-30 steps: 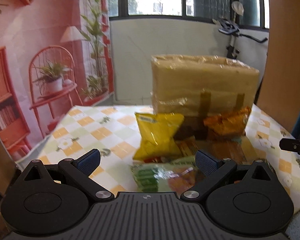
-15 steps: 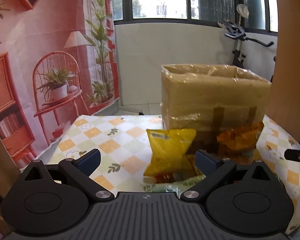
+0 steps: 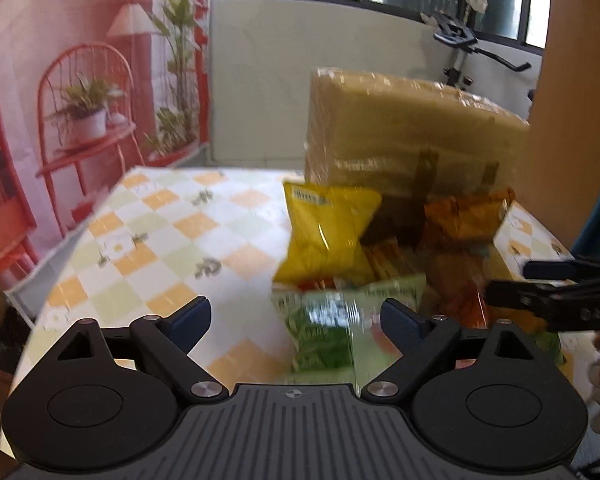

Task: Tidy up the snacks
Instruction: 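Move the left tool down toward the green cracker bag in the pile, then close the left tool on the green cracker bag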

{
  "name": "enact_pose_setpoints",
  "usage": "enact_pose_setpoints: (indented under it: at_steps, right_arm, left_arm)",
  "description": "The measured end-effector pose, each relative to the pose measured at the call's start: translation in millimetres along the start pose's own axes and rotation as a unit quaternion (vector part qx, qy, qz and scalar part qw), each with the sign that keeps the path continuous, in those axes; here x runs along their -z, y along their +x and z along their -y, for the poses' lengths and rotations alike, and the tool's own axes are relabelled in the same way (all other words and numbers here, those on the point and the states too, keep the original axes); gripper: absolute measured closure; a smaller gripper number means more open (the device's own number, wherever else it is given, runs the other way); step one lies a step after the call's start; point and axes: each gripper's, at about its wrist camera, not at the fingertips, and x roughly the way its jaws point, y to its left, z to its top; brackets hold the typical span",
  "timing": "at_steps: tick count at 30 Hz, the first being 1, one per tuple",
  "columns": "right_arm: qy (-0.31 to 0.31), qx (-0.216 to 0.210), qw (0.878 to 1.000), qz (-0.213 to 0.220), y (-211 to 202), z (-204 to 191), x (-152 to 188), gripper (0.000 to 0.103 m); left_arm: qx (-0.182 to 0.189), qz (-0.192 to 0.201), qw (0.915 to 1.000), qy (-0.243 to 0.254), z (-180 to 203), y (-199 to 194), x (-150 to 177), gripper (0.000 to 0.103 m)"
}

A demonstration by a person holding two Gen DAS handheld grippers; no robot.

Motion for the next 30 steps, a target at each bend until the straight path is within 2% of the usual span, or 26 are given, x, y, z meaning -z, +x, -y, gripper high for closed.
enact_pose_setpoints:
  at_steps: [5,9,13,17,22,26,30]
  right_arm:
    - [-0.018,-0.023,0.999,-0.024,20.8,-27.7,2.9,0.018]
    - [-0.039,-0.027,0.998,-0.037,27.7,-45.2,8.0,0.018]
    - [-0.043,-0.023,0.997,-0.051,34.4,-55.3,14.1,0.023]
    - [-0.051,-0.026,0.997,-0.060,34.6,-63.6,22.5,0.023]
    - [-0.078,-0.030,0.994,-0.073,39.3,-78.1,29.5,0.025]
    - [-0.105,-0.033,0.991,-0.074,44.7,-88.4,33.7,0.025]
    - [-0.141,-0.029,0.987,-0.075,51.4,-98.5,42.3,0.025]
  left_arm:
    - [0.006,-0.010,0.9999,-0.001,-7.6,6.4,14.3,0.016]
    - [0.037,-0.015,0.9990,-0.022,-18.4,10.7,19.0,0.020]
    - [0.069,-0.021,0.9973,-0.015,-20.5,13.5,26.4,0.021]
    - [0.093,-0.027,0.9951,-0.021,-27.0,18.3,30.8,0.024]
    - [0.133,-0.047,0.9889,-0.048,-38.3,31.9,25.5,0.024]
    - [0.137,-0.050,0.9871,-0.065,-43.5,41.9,22.2,0.025]
    - [0.169,-0.060,0.9790,-0.097,-49.3,54.3,20.4,0.025]
